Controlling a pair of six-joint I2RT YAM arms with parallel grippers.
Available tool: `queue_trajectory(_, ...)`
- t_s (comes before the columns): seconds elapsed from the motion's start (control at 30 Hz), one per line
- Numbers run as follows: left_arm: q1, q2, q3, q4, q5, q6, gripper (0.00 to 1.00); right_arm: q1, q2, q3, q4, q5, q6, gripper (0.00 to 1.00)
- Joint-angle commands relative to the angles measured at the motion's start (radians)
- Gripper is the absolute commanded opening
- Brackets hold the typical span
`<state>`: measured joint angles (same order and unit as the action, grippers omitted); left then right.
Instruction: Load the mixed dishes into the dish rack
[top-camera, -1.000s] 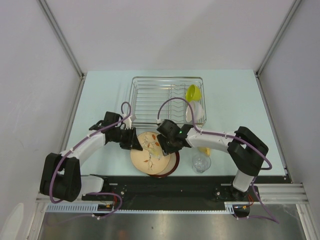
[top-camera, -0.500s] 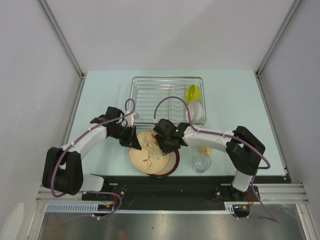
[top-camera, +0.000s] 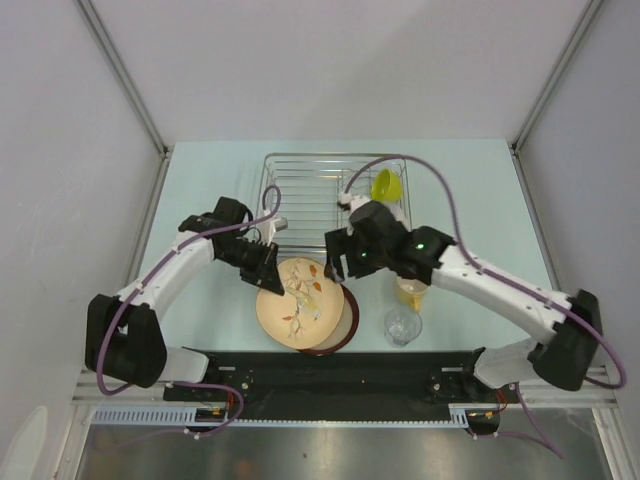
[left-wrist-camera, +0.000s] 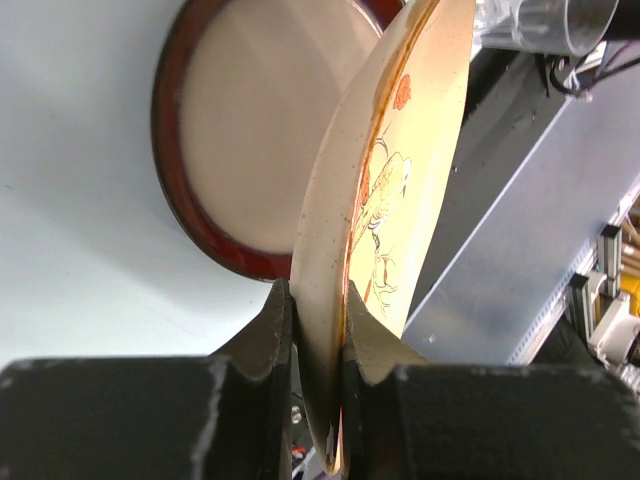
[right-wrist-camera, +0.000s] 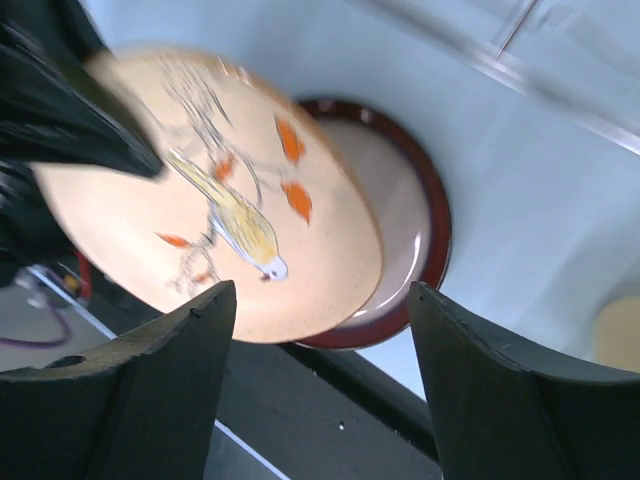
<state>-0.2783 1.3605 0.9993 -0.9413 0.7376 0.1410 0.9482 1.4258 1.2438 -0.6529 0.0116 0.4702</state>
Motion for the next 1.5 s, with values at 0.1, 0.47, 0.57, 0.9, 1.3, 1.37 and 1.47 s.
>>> queue_trajectory(0.1,-0.039,-0.041,0.123,-0.07,0.088,0.031,0.0,-0.112,-0.249,0.052,0.013,0.1,-0.01,0.83)
queue_trajectory(0.47,-0.087,0.196,0.925,-0.143,-0.282,0.256,0.0,-0.144,-0.444,0.017,0.113,0.289,0.01,1.0)
queue_trajectory(0.57,-0.113,0.274,1.045,-0.055,-0.414,0.336,0.0,-0.16,-0.487,-0.009,0.125,0.333,0.013,1.0)
queue_trajectory(0.9,-0.228,0.445,1.07,0.434,-0.587,0.6,0.0,-0.281,-0.607,-0.078,0.15,0.343,-0.03,1.0)
queue_trajectory(1.3,-0.254,0.604,1.088,0.657,-0.535,0.836,0.0,-0.587,-0.619,-0.19,0.183,0.056,0.001,1.0)
queue_trajectory(1.37,-0.257,0.627,1.096,0.654,-0.532,0.844,0.0,-0.614,-0.61,-0.205,0.196,0.007,0.005,1.0)
queue_trajectory(1.47,-0.263,0.649,1.104,0.647,-0.531,0.852,0.0,-0.655,-0.599,-0.214,0.208,-0.041,0.004,1.0)
